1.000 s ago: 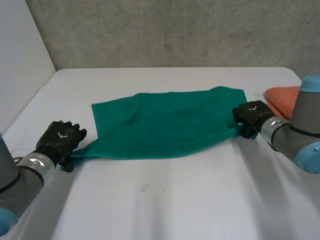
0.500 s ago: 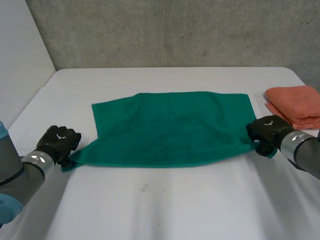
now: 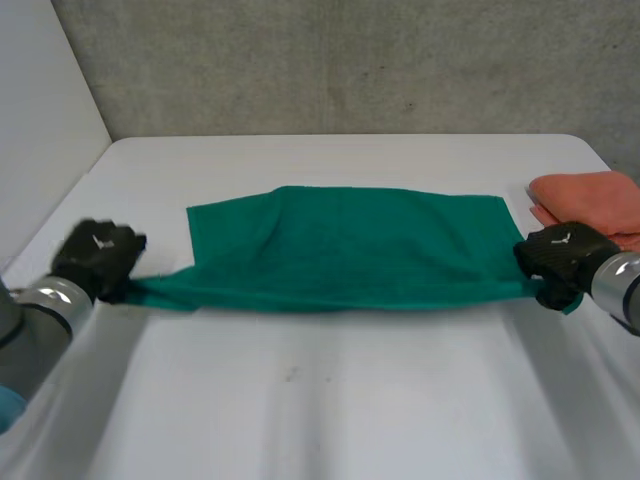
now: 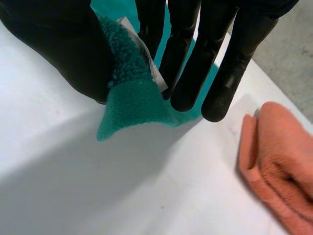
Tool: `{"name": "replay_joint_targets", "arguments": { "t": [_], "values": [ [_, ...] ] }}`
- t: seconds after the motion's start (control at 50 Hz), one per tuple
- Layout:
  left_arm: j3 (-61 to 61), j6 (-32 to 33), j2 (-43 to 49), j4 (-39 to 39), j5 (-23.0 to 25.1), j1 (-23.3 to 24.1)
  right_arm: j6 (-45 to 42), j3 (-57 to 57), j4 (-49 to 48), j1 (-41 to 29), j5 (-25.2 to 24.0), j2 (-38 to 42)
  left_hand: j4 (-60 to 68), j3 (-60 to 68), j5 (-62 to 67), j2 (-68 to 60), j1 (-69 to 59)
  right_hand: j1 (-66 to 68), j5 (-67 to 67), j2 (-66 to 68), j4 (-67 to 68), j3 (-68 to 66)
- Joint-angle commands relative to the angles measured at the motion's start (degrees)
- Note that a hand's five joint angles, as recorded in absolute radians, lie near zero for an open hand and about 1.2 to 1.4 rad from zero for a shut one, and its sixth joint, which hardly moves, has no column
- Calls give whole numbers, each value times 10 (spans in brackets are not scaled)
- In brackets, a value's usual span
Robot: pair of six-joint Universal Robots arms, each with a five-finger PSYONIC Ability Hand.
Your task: Fold the laundry.
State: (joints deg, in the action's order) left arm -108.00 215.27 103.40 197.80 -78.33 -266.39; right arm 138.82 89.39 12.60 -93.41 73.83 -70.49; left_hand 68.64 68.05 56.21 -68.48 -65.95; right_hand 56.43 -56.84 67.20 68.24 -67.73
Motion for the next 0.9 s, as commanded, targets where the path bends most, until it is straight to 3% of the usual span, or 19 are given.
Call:
{"name": "replay_joint_targets", "arguments": {
  "t": [0.02, 0.18, 0.3, 0.36, 0.54, 0.62, 0.72, 0.78, 0.9],
  "values": [
    [2, -53, -202, -4, -1, -4, -73, -31, 113, -1, 3, -111, 114, 119, 138, -115, -140, 236, -132, 128, 118, -123],
    [20, -57, -340, -94, 10, -4, -127, -94, 219, 9, 8, -197, 114, 119, 138, -115, -140, 236, -132, 128, 118, -123],
    [11, -54, -318, -121, 24, -5, -146, -98, 247, 26, 6, -200, 114, 119, 138, -115, -140, 236, -132, 128, 118, -123],
    [12, -41, -262, -123, 24, -4, -148, -92, 244, 25, 6, -184, 114, 119, 138, -115, -140, 236, -132, 128, 118, -123],
    [61, 27, -56, -112, 17, 21, -138, -127, 212, 17, 30, -4, 114, 119, 138, -115, -140, 236, -132, 128, 118, -123],
    [135, 30, 49, -104, -13, 47, -126, -160, 172, 1, 75, 59, 114, 119, 138, -115, -140, 236, -132, 128, 118, -123],
    [263, 29, 176, -110, -93, 91, -118, -217, 147, -34, 133, 133, 114, 119, 138, -115, -140, 236, -132, 128, 118, -123],
    [325, 30, 231, -111, -125, 104, -116, -248, 132, -48, 147, 170, 114, 119, 138, -115, -140, 236, -132, 128, 118, -123],
    [411, 29, 297, -108, -145, 112, -103, -301, 67, -58, 152, 233, 114, 119, 138, -115, -140, 236, -132, 128, 118, -123]
  ]
}}
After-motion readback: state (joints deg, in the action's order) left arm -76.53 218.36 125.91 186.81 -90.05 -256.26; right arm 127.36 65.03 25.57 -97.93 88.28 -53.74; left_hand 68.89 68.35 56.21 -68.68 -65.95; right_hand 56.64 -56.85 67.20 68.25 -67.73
